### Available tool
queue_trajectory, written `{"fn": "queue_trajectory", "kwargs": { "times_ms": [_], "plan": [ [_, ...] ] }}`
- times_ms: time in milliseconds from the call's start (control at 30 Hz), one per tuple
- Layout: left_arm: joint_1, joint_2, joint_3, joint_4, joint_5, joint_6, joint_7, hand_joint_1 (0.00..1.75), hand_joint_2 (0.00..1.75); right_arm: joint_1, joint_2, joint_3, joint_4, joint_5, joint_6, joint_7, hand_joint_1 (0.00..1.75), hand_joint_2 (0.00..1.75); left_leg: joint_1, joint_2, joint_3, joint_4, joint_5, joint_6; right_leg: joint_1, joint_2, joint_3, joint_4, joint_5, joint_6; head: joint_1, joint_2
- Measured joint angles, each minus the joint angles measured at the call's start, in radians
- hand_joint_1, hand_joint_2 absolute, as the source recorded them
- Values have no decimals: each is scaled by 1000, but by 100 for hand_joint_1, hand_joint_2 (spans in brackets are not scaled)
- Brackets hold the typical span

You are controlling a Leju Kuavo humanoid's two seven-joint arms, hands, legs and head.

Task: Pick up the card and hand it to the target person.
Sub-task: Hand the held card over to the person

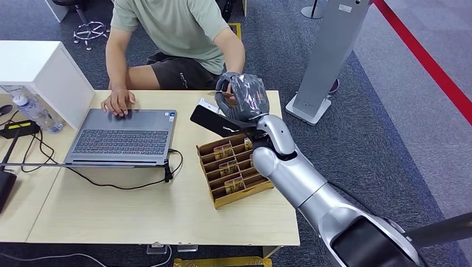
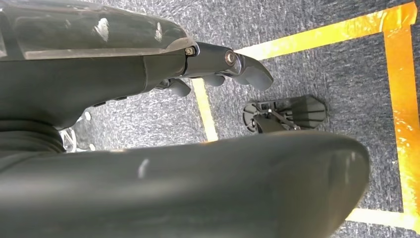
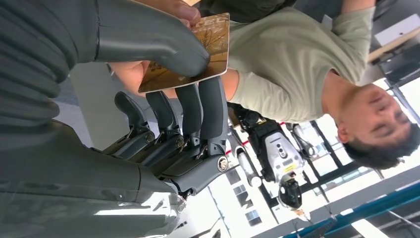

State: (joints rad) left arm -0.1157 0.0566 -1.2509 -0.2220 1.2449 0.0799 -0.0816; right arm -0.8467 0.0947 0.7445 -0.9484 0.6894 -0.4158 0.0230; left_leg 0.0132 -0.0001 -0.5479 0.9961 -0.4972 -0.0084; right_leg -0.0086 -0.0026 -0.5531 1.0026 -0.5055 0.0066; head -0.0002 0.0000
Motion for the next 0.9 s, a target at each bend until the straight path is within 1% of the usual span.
{"fn": "queue_trajectory", "kwargs": {
  "times_ms": [100,300,433,533,600,700,800,900],
  "plan": [
    [1,0,0,0,1,-9,12,0,0,-19,20,6,86,0,-11,-5,0,175,0,0,0,0,0,0,0,0,0,0,0,0,0,0],
    [1,0,-1,0,0,-19,20,0,0,-27,41,12,191,1,-11,-4,0,175,0,0,0,0,0,0,0,0,0,0,0,0,1,0],
    [1,0,-1,0,0,-19,17,0,0,-27,47,14,227,-3,-9,0,0,175,0,0,0,0,0,0,0,0,-1,0,0,0,0,0],
    [1,0,-1,0,1,-16,11,0,0,-26,48,14,239,-39,-8,-17,0,175,0,0,0,0,0,0,0,0,-1,0,0,0,0,0],
    [1,0,-1,0,5,-11,9,0,0,-19,47,9,241,-104,-4,-52,0,175,0,0,1,0,0,0,0,1,-1,0,0,0,0,0],
    [2,0,-1,0,18,-6,8,0,0,23,43,-14,219,-294,23,-149,0,175,0,0,1,0,0,0,0,1,-1,0,0,0,0,0],
    [4,0,-1,0,31,-2,15,0,0,103,27,-47,160,-477,39,-225,0,175,0,0,1,0,0,0,0,1,-1,-1,0,0,0,0],
    [7,-1,0,0,41,2,29,0,0,211,-9,-81,54,-607,59,-248,0,175,0,0,1,0,0,0,0,1,-1,-1,0,0,1,0]
  ]
}}
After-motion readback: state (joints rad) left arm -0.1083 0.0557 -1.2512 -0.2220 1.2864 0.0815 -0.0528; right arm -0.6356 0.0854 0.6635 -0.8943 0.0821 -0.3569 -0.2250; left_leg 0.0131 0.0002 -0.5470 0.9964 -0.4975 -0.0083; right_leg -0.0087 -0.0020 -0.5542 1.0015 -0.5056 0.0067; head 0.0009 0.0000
